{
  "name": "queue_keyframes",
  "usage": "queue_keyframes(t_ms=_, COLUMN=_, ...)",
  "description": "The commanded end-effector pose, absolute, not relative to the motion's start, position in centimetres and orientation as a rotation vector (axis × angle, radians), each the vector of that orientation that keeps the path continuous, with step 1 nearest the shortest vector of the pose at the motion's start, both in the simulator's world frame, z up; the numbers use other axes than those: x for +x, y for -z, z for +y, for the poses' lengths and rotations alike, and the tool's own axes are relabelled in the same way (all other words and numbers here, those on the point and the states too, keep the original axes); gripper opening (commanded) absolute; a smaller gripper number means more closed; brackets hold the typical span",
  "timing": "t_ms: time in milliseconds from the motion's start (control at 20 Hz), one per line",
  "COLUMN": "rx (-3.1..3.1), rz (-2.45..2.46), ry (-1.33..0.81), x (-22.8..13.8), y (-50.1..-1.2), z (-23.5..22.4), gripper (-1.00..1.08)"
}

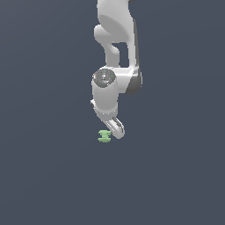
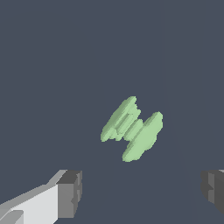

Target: Pick up the object and move it to a goal position.

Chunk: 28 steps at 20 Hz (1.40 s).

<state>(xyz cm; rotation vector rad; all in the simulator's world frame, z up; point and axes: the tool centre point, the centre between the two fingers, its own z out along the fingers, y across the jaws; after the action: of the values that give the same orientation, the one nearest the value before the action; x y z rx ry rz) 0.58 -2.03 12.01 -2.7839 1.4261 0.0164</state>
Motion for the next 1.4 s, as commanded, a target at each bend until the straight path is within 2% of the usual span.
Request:
queue_keyframes(t_ms=0, rx=-2.729, rz=1.532, ry=-0.017, x=0.7, y=-11.6, z=-2.3, gripper=1.00)
queue_keyframes(t_ms=700, rx=-2.378, rz=2.047, ry=-0.009, x=1.1, y=-9.8, z=-3.6, gripper=1.00)
queue_keyframes(t_ms=1350, rx=-2.203, rz=2.240, ry=0.000, x=1.3, y=-9.1, z=-4.2, gripper=1.00)
